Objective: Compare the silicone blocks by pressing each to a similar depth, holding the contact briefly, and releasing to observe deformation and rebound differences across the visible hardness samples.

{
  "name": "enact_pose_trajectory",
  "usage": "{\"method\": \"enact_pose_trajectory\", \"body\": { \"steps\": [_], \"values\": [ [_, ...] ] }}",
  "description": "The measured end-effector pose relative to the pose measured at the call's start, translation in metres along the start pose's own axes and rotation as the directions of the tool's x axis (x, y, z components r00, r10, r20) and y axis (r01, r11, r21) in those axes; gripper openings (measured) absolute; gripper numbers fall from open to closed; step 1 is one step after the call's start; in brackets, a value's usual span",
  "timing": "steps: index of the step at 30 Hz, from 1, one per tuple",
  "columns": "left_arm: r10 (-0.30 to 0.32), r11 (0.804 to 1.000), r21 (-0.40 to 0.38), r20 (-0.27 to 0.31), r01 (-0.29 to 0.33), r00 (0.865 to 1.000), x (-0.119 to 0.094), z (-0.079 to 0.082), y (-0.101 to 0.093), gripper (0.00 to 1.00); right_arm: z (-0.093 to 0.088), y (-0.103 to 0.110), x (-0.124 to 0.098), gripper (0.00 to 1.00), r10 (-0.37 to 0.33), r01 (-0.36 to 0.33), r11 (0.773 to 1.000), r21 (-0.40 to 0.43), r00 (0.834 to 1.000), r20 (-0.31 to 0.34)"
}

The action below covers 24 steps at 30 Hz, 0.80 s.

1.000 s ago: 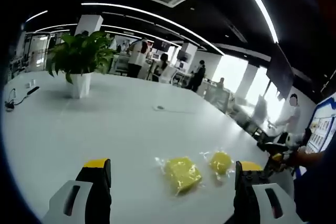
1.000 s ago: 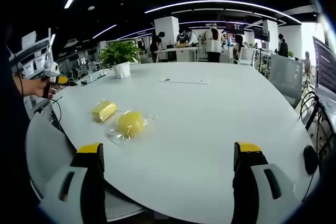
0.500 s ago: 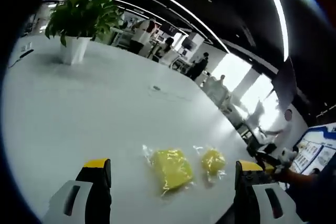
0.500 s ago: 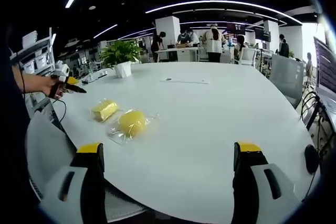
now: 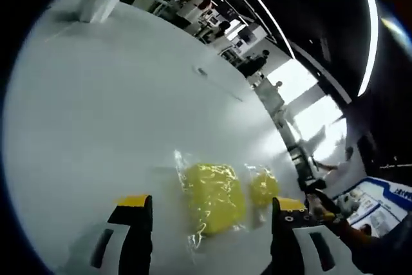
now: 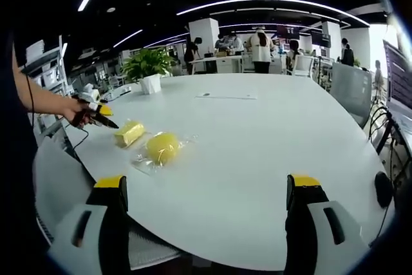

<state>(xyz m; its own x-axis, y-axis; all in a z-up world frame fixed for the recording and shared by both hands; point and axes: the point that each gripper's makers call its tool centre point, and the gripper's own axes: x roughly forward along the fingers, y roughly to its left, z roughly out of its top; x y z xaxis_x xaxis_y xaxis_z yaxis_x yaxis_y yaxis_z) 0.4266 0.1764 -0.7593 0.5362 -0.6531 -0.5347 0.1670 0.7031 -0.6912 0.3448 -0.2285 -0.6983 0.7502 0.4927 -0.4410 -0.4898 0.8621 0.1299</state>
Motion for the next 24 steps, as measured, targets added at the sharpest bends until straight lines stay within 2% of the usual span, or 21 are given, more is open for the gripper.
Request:
{"method": "enact_pose_trajectory", "body": {
  "steps": [2,4,5,8,10,12,15,17,18,19,20,24],
  "values": [
    [0.005,0.998,-0.070,-0.001,-0.005,1.000,0.003,0.000,0.008,0.68,-0.001,0.001,0.000,0.96,0.000,0.000,1.000,0.003,1.000,-0.003],
    [-0.025,0.990,-0.137,0.009,0.026,1.000,0.006,-0.001,0.006,0.61,-0.001,0.001,0.000,0.96,0.000,0.000,1.000,0.006,1.000,-0.003],
    [-0.036,0.983,-0.183,-0.011,0.034,0.999,0.009,-0.006,0.006,0.57,-0.001,0.001,0.000,0.96,-0.001,0.001,1.000,0.008,1.000,-0.003],
    [-0.006,0.987,-0.159,-0.031,0.001,1.000,0.016,-0.010,0.014,0.53,-0.001,0.002,0.000,0.96,0.000,0.000,1.000,0.010,1.000,-0.002],
    [0.014,0.986,-0.165,-0.031,-0.019,0.999,0.017,-0.008,0.015,0.45,-0.003,0.002,0.000,0.96,0.001,0.000,1.000,0.011,1.000,-0.007],
    [0.011,0.987,-0.158,-0.035,-0.017,0.999,0.020,-0.008,0.013,0.40,-0.005,0.001,0.000,0.96,-0.001,0.001,1.000,0.014,1.000,-0.016],
    [0.002,0.988,-0.151,-0.065,-0.012,0.998,0.026,-0.011,0.010,0.37,-0.006,0.000,0.000,0.96,-0.001,0.002,1.000,0.017,1.000,-0.019],
    [0.021,0.990,-0.135,-0.075,-0.031,0.997,0.029,-0.013,0.012,0.34,-0.006,-0.001,0.001,0.96,-0.003,0.003,1.000,0.018,1.000,-0.020],
    [0.031,0.986,-0.159,-0.080,-0.043,0.996,0.031,-0.014,0.015,0.32,-0.006,-0.001,0.001,0.96,0.000,0.000,1.000,0.023,1.000,-0.018],
    [0.005,0.980,-0.198,-0.081,-0.021,0.997,0.033,-0.016,0.013,0.31,-0.006,-0.001,0.002,0.96,-0.002,0.002,1.000,0.020,1.000,-0.020],
    [-0.003,0.979,-0.203,-0.079,-0.014,0.997,0.035,-0.016,0.012,0.29,-0.008,-0.002,0.002,0.96,-0.004,0.005,1.000,0.018,1.000,-0.026],
    [0.015,0.986,-0.163,-0.103,-0.032,0.995,0.035,-0.019,0.007,0.23,-0.008,-0.005,0.003,0.96,-0.006,0.007,1.000,0.024,1.000,-0.029]
  ]
}}
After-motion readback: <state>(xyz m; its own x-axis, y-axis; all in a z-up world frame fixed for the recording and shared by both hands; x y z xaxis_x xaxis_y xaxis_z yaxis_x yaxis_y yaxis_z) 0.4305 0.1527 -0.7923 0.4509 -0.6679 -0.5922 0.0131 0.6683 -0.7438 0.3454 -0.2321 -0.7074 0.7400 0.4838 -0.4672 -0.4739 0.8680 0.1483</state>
